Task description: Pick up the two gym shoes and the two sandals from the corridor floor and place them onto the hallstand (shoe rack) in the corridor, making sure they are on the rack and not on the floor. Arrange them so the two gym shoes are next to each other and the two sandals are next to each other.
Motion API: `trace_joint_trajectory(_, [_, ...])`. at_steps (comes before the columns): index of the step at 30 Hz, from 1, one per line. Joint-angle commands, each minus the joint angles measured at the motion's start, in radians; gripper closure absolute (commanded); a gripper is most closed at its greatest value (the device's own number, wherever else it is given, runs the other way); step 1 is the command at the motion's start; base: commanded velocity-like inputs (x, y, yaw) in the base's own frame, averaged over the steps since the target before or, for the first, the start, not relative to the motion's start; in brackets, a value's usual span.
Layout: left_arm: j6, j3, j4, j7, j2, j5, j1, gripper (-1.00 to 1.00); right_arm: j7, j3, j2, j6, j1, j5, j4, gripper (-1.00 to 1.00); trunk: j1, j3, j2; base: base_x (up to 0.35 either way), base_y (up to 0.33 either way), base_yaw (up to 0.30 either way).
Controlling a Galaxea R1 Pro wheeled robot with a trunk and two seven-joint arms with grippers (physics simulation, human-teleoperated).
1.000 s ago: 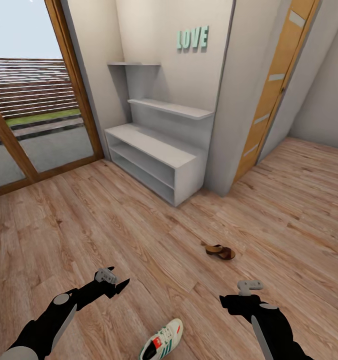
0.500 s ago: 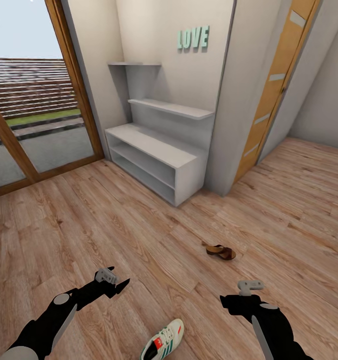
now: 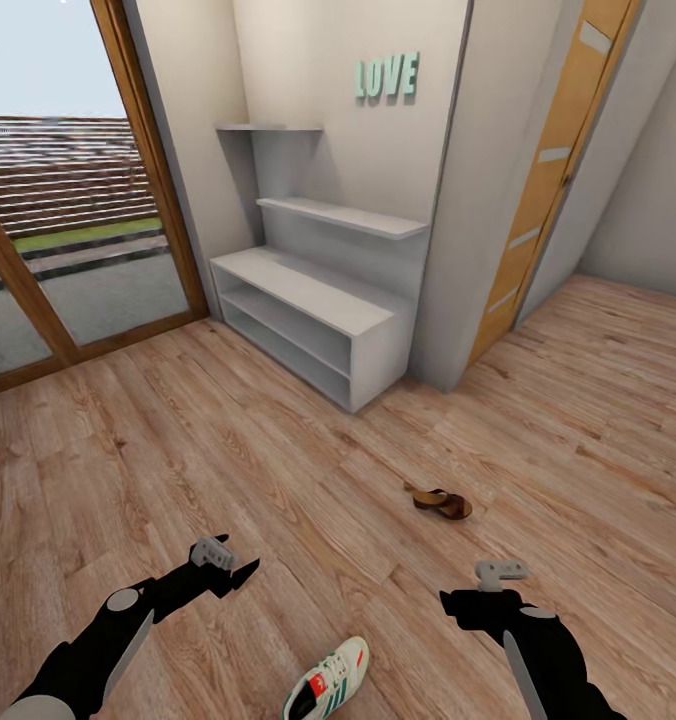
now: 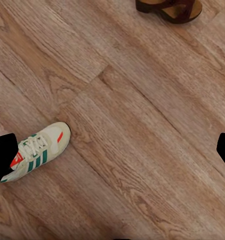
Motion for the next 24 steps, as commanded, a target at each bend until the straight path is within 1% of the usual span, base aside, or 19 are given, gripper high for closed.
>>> trace_joint_trajectory(1, [-0.005, -0.004, 0.000, 0.000, 0.001, 0.001, 0.000, -1.00, 0.001, 0.000, 0.000, 0.005, -0.001, 0.000, -0.001, -1.00, 0.000, -0.001, 0.000, 0.000, 0.000, 0.000])
trace_joint_trajectory(4, [-0.005, -0.005, 0.000, -0.002, 0.001, 0.001, 0.007, -1.00, 0.001, 0.000, 0.000, 0.005, -0.001, 0.000, -0.001, -1.00, 0.000, -0.001, 0.000, 0.000, 0.000, 0.000])
trace_joint_trajectory(7, [-0.005, -0.005, 0.000, -0.005, 0.001, 0.000, 0.030, -1.00, 0.000, 0.003, 0.000, 0.004, -0.001, 0.000, -0.001, -1.00, 0.000, -0.001, 0.000, 0.000, 0.000, 0.000])
trace_joint_trajectory(16, [-0.005, -0.005, 0.000, -0.006, 0.001, 0.002, 0.041, -1.00, -0.004, -0.005, -0.001, -0.001, -0.001, 0.001, -0.004, -1.00, 0.000, -0.001, 0.000, 0.000, 0.000, 0.000])
trace_joint_trajectory(18, [-0.005, -0.005, 0.000, -0.006, 0.001, 0.002, 0.041, -1.00, -0.004, -0.010, -0.001, -0.003, -0.001, 0.001, -0.006, -1.00, 0.008, -0.007, -0.014, 0.000, 0.000, 0.000])
trace_joint_trajectory(19, [-0.005, -0.006, 0.000, -0.009, 0.001, 0.002, 0.041, -1.00, -0.005, -0.024, -0.001, -0.004, -0.001, 0.001, -0.008, -1.00, 0.011, -0.010, -0.021, 0.000, 0.000, 0.000])
trace_joint_trajectory(20, [-0.005, -0.006, 0.000, -0.011, 0.000, 0.002, 0.041, -1.00, -0.005, -0.027, -0.001, -0.004, -0.001, 0.001, -0.008, -1.00, 0.015, -0.013, -0.028, 0.000, 0.000, 0.000])
trace_joint_trajectory(24, [-0.005, -0.006, 0.000, -0.036, 0.000, 0.001, 0.041, -1.00, -0.005, -0.039, 0.000, -0.004, -0.001, 0.001, -0.017, -1.00, 0.031, -0.027, -0.056, 0.000, 0.000, 0.000])
